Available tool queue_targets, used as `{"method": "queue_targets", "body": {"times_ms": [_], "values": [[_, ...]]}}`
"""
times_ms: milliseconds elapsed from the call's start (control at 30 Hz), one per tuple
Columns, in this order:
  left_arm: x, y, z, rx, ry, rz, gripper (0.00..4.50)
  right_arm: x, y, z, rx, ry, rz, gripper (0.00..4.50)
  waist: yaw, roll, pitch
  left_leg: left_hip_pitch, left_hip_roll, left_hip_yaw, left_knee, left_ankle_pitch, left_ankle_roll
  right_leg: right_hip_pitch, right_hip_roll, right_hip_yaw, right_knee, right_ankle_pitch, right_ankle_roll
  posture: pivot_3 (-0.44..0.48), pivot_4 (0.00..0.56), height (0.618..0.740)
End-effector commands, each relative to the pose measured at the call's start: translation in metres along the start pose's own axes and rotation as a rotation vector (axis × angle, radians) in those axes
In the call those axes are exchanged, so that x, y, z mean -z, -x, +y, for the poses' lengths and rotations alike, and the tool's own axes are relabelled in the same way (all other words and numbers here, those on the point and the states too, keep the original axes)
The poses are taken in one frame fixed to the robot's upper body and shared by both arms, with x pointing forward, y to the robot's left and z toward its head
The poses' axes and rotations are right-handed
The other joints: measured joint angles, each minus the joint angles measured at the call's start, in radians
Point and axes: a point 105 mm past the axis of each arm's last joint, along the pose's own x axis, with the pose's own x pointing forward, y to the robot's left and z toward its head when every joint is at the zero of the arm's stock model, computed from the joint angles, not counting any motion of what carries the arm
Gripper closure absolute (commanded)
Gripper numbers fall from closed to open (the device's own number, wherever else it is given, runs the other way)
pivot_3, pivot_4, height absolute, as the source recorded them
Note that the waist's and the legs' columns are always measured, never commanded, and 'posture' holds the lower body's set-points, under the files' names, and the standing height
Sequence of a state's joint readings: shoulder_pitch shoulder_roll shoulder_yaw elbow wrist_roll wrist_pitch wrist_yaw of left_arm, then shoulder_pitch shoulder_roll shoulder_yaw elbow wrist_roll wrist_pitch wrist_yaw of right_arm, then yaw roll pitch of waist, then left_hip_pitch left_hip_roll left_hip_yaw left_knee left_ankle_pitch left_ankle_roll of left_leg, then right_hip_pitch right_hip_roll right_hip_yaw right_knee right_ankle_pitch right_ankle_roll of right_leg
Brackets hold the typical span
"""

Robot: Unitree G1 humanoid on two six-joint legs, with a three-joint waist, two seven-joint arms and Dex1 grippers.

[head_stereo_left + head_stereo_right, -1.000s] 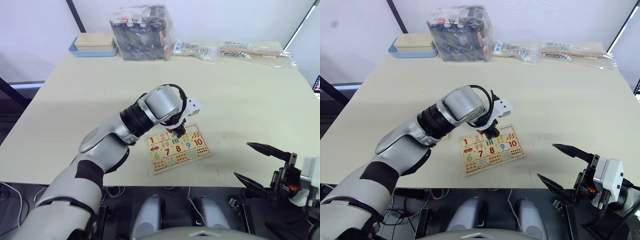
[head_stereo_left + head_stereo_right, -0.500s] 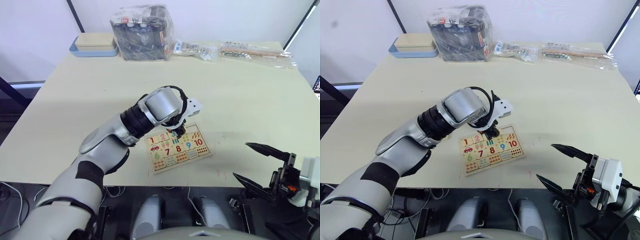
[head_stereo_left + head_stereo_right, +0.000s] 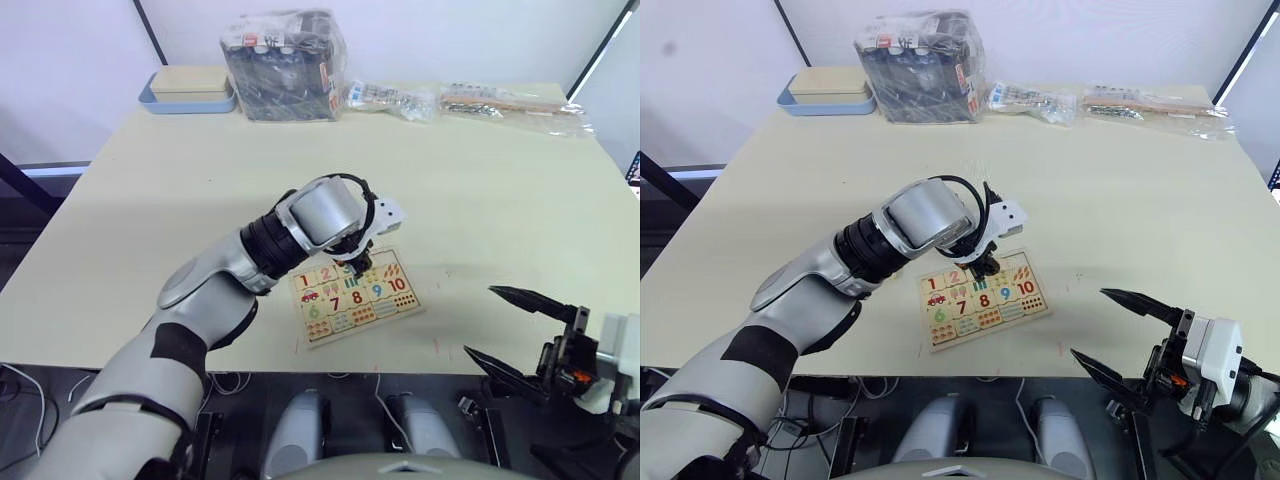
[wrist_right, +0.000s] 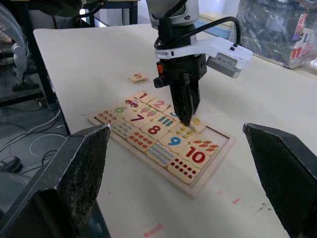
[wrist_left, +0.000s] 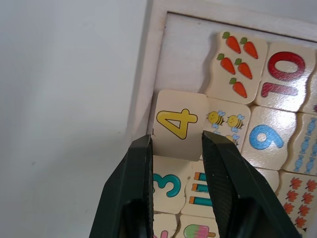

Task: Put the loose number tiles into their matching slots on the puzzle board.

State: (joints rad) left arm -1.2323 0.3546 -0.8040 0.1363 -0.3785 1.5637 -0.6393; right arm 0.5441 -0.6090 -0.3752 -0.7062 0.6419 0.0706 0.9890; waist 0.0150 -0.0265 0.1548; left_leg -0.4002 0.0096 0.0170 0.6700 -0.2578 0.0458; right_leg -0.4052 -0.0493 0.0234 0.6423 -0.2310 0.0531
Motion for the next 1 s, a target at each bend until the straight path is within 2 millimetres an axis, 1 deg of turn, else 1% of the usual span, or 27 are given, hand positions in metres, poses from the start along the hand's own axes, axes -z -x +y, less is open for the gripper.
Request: {"method": "queue_targets", "body": {"times_ms": [33,200,400,1000], "values": [[-0.0035,-0.0004,-0.0078,0.023,-0.047,-0.013,3.48,-0.0074,-0.0018,0.0024,-0.002,0.03,-0.022,0.0,0.0,0.0,0.0,0.0,0.0,0.0,0.0,0.0,0.0,0.0,0.0,0.0,0.0,0.0,0.0,0.0,0.15,0.74],[-0.0036,-0.0005,-0.0071,0.021,-0.045,-0.011,3.48,-0.0069,-0.0021,0.0028,0.002,0.026,-0.022,0.0,0.0,0.0,0.0,0.0,0.0,0.0,0.0,0.0,0.0,0.0,0.0,0.0,0.0,0.0,0.0,0.0,0.15,0.74],[0.0012,-0.0021,0.0007,-0.015,-0.027,0.01,3.48,-0.0067,-0.002,0.0039,0.002,0.022,-0.022,0.0,0.0,0.0,0.0,0.0,0.0,0.0,0.0,0.0,0.0,0.0,0.0,0.0,0.0,0.0,0.0,0.0,0.15,0.74],[-0.0009,-0.0007,0.0008,-0.03,-0.02,-0.005,3.48,-0.0064,-0.003,0.007,0.0,0.013,-0.027,0.0,0.0,0.0,0.0,0.0,0.0,0.0,0.0,0.0,0.0,0.0,0.0,0.0,0.0,0.0,0.0,0.0,0.15,0.74]]}}
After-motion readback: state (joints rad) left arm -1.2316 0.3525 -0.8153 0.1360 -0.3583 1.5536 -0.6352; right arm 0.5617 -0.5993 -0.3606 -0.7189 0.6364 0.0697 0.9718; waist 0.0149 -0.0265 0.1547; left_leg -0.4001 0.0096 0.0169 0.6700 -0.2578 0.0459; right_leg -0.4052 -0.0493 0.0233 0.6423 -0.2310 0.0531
